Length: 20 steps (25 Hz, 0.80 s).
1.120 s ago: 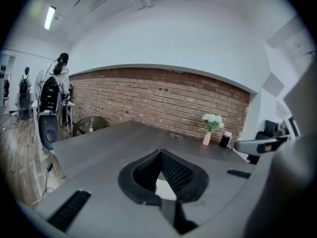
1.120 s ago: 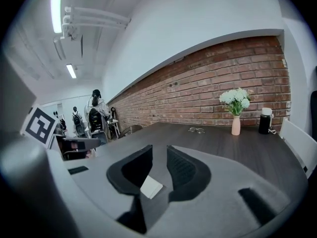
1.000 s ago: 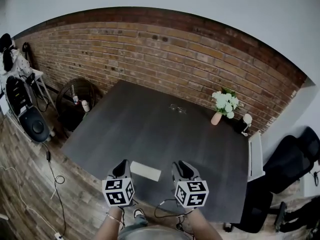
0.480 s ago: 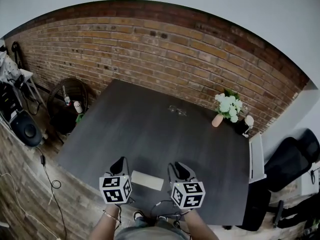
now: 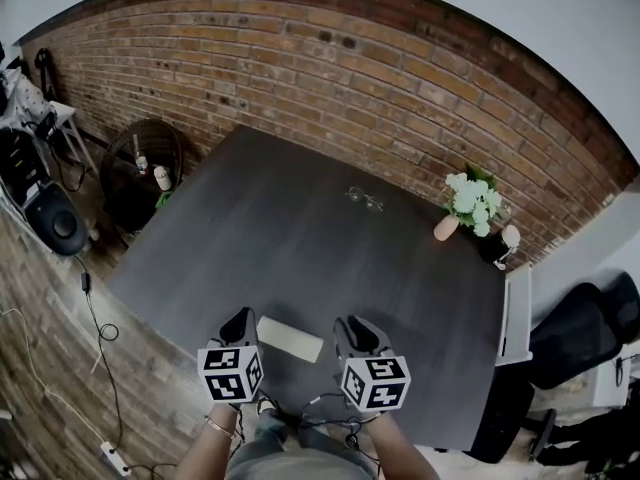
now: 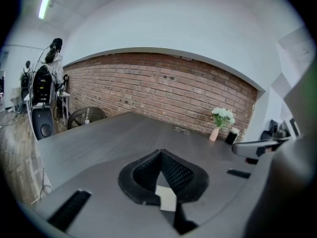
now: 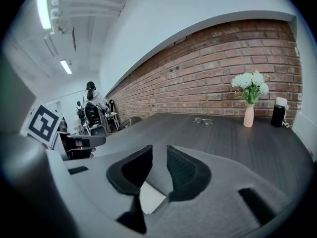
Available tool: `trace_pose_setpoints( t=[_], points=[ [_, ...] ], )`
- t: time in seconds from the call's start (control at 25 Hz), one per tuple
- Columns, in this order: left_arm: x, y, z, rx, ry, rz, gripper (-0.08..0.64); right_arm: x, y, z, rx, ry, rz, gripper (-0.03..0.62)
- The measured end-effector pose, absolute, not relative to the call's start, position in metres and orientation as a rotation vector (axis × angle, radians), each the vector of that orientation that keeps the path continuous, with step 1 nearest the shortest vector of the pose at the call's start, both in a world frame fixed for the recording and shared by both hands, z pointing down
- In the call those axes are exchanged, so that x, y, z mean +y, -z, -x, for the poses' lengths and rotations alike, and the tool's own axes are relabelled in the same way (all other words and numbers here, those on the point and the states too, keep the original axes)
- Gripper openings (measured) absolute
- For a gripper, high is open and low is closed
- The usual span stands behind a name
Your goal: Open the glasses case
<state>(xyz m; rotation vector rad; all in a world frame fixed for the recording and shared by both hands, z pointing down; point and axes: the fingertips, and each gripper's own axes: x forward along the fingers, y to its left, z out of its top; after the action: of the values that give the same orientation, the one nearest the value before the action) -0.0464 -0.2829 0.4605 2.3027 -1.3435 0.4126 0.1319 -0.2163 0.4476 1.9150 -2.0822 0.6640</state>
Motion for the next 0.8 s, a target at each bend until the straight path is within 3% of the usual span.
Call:
trace_pose_setpoints(
  t=[0.8],
  points=[
    [-0.234, -0.604, 0.060, -1.321, -0.598, -2.057, -0.005, -0.186, -0.577, -0.108, -2.043, -0.891, -1.623, 0.098]
  ],
)
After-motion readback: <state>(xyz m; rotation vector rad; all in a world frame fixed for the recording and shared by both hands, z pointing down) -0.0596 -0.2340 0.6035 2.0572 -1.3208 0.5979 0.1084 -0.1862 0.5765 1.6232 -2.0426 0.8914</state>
